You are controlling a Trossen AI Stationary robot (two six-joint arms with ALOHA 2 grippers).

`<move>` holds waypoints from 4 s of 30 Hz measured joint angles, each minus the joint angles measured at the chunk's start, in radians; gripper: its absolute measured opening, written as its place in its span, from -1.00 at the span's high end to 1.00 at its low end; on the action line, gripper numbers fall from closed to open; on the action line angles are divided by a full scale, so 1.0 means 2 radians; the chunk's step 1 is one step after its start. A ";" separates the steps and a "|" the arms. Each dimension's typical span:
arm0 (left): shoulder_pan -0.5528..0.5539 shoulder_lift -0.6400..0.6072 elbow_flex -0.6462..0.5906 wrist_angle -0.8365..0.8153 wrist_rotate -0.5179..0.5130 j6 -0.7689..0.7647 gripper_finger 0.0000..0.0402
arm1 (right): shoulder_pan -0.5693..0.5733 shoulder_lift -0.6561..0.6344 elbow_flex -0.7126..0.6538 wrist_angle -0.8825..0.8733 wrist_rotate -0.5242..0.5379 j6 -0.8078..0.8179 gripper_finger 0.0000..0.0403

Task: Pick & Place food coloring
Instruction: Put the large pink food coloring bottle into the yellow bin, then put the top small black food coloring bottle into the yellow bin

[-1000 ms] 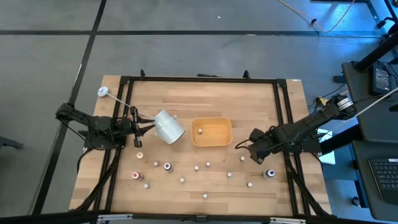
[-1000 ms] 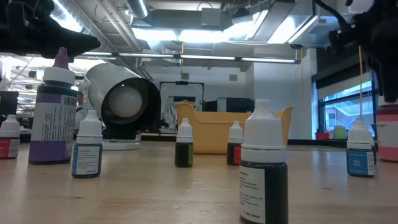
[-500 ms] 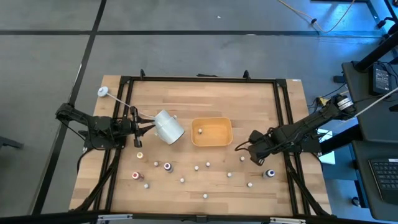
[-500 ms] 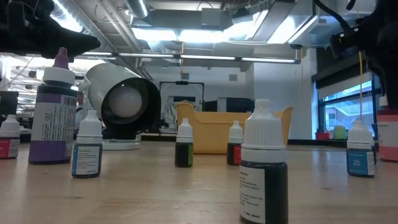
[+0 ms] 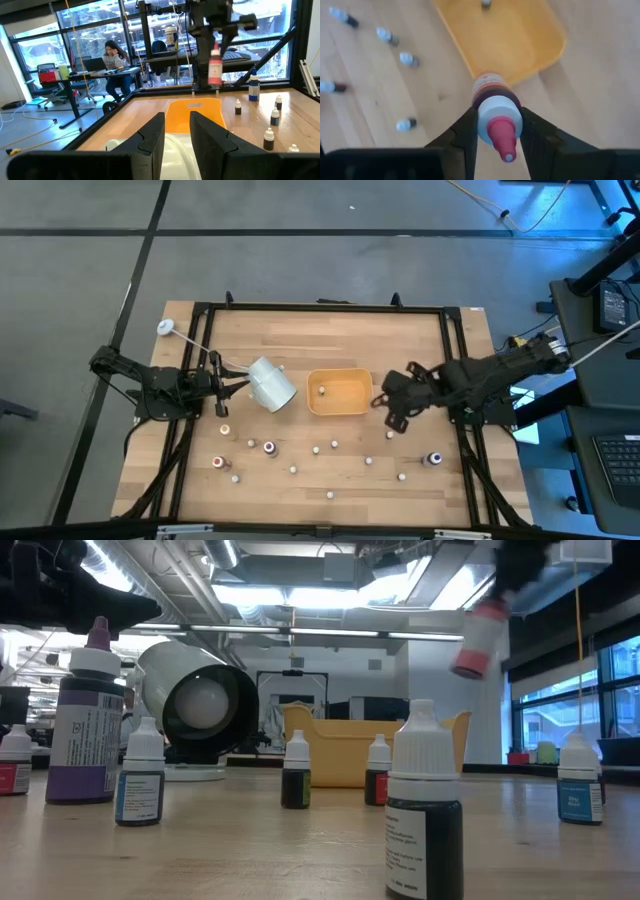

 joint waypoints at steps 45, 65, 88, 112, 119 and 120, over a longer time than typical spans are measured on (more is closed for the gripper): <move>0.000 0.000 0.000 0.000 0.000 -0.053 0.56 | -0.185 0.238 0.075 0.048 -0.081 -0.276 0.23; 0.000 0.000 0.000 0.000 0.000 -0.052 0.56 | -0.185 0.237 0.077 0.034 -0.081 -0.278 0.03; 0.000 0.000 0.000 0.000 0.001 -0.053 0.56 | -0.024 0.155 0.182 -0.033 -0.126 -0.190 0.03; 0.000 0.000 0.000 0.000 0.004 -0.087 0.56 | 0.199 0.156 -0.010 -0.067 0.027 0.115 -0.08; 0.000 0.000 0.000 0.000 0.003 -0.087 0.56 | 0.177 0.156 -0.081 0.003 -0.014 0.105 -0.13; 0.000 0.000 0.000 0.000 0.003 -0.087 0.56 | 0.174 0.156 -0.087 0.016 -0.016 0.104 -0.15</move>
